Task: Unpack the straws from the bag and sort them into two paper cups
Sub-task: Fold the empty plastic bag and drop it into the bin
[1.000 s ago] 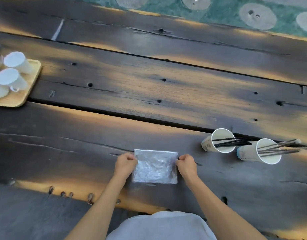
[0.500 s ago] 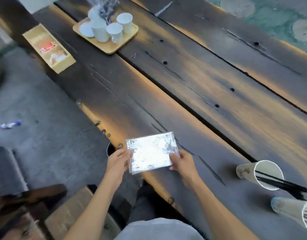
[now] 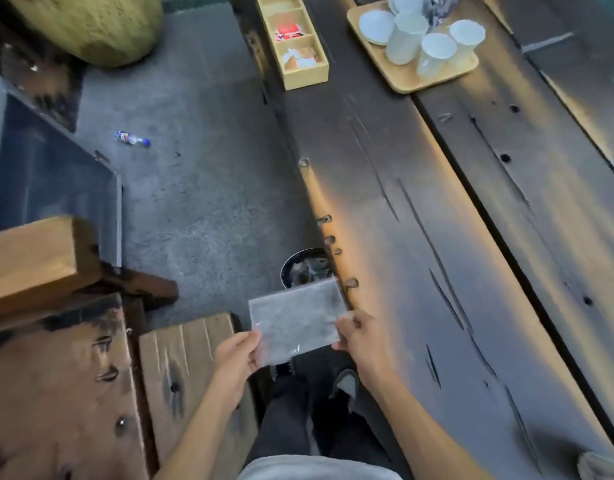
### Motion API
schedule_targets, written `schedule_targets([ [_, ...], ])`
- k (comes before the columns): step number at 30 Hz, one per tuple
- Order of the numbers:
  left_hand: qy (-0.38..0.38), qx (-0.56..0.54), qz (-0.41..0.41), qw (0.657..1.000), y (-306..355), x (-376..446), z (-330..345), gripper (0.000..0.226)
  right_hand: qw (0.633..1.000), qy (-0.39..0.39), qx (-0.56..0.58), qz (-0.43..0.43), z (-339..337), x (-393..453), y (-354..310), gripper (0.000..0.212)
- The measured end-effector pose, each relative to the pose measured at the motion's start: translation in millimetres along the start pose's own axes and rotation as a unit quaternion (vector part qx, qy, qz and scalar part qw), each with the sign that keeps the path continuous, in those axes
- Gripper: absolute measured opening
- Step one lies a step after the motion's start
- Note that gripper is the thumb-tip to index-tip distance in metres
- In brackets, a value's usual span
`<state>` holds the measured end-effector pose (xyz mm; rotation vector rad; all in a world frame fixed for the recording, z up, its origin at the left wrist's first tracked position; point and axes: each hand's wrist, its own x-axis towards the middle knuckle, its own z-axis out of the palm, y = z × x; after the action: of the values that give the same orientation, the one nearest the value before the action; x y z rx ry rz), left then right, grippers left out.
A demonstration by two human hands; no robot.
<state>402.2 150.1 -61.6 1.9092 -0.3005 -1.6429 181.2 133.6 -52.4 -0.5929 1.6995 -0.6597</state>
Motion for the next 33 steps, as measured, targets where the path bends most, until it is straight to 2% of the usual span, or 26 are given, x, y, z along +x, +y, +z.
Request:
schedule_targets([
  [3,-0.021,-0.035,-0.038,0.998,9,25,-17,0.013,1.0,0.019,0.009,0.017,32,19,-5,0.021],
  [6,-0.041,-0.03,-0.039,0.998,11,57,-25,0.01,0.998,0.034,0.035,0.031,59,43,-10,0.022],
  [11,-0.001,-0.019,-0.051,0.998,4,126,-21,0.011,0.984,0.039,0.136,0.108,92,99,16,0.026],
  [17,0.0,-0.017,-0.092,0.996,-31,223,5,0.019,0.945,0.146,0.212,0.202,113,187,66,0.016],
  [25,-0.018,0.016,-0.12,0.992,-76,344,55,0.019,0.924,0.203,0.25,0.206,118,307,126,0.012],
  [33,0.005,0.007,-0.143,0.99,-98,431,102,0.013,0.9,0.222,0.308,0.215,117,398,165,0.012],
])
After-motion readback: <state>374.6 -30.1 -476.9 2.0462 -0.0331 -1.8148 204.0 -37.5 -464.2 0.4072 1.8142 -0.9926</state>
